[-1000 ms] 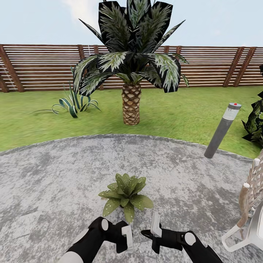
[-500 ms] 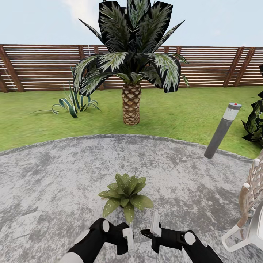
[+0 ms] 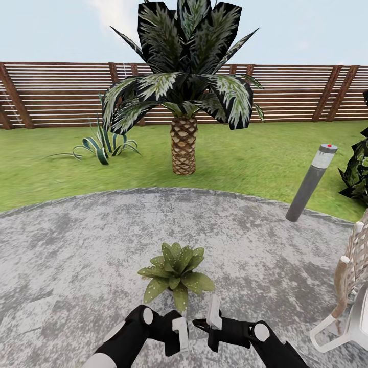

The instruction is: Pick up the pesticide atomizer in the garden and spray insectifuge to fully cover both potted plants in the garden.

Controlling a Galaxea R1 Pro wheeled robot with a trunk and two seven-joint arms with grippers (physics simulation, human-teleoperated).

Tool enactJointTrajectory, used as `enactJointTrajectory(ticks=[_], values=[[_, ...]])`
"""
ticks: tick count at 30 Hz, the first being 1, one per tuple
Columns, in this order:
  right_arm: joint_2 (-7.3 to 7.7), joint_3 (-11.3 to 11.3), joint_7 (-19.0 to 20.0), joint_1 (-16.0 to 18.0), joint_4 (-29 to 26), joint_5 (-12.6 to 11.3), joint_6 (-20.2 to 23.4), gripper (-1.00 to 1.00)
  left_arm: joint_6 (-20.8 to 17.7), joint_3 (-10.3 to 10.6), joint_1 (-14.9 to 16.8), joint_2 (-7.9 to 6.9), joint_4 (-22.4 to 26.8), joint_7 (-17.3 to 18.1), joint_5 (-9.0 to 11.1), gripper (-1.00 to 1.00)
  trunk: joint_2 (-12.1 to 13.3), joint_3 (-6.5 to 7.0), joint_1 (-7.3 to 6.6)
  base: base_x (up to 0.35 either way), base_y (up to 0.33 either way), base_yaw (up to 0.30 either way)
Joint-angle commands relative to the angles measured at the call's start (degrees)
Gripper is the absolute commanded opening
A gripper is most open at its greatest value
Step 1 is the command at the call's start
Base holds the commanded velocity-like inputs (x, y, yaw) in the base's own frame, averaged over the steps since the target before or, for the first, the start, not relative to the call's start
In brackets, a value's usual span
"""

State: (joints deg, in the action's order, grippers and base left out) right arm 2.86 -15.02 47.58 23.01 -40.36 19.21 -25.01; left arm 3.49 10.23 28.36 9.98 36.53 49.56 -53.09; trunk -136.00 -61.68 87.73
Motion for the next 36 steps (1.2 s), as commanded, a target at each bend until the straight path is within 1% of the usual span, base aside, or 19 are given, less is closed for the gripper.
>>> enactJointTrajectory(ticks=[1, 4, 7, 13, 15, 18, 36], values=[[0.04, -0.1, -0.1, 0.0, -0.1, 0.4, -0.3, -1.0, 0.4, 0.0, 0.0, 0.02, 0.2, 0.1, -0.2, -1.0, 0.0, -0.05, -0.01, 0.0, 0.0, 0.0], [0.04, -0.1, -0.1, 0.0, -0.1, 0.4, -0.3, -1.0, 0.5, 0.1, 0.0, 0.02, 0.4, 0.1, 2.6, -1.0, 0.0, -0.05, -0.01, 0.0, 0.0, 0.0], [0.04, -0.1, -0.1, 0.0, -0.1, 0.4, -0.2, -1.0, 0.5, 0.1, 0.0, 0.02, 0.5, 0.2, 3.1, -1.0, 0.0, -0.05, -0.01, 0.0, 0.0, 0.0], [0.04, -0.1, -0.1, 0.0, -0.1, 0.5, -0.3, -1.0, 0.8, 0.1, 0.0, 0.02, 0.4, 0.2, 3.3, -1.0, 0.0, -0.05, -0.01, 0.0, 0.0, 0.0], [0.04, -0.1, -0.1, 0.0, -0.1, 0.5, -0.2, -1.0, 2.1, 0.1, 0.0, 0.02, 0.4, 0.2, 3.3, -1.0, 0.0, -0.05, -0.01, 0.0, 0.0, 0.0], [0.04, -0.1, -0.1, 0.0, -0.1, 0.5, -0.2, -1.0, 2.6, 0.0, 0.0, 0.02, 0.4, 0.2, 3.3, -1.0, 0.0, -0.05, -0.01, 0.0, 0.0, 0.0], [0.04, -0.1, -0.1, 0.0, -0.1, 0.5, -0.2, -1.0, 3.0, 0.0, 0.0, 0.02, -0.3, 0.2, 3.6, -1.0, 0.0, -0.05, -0.01, 0.0, 0.0, 0.0]])
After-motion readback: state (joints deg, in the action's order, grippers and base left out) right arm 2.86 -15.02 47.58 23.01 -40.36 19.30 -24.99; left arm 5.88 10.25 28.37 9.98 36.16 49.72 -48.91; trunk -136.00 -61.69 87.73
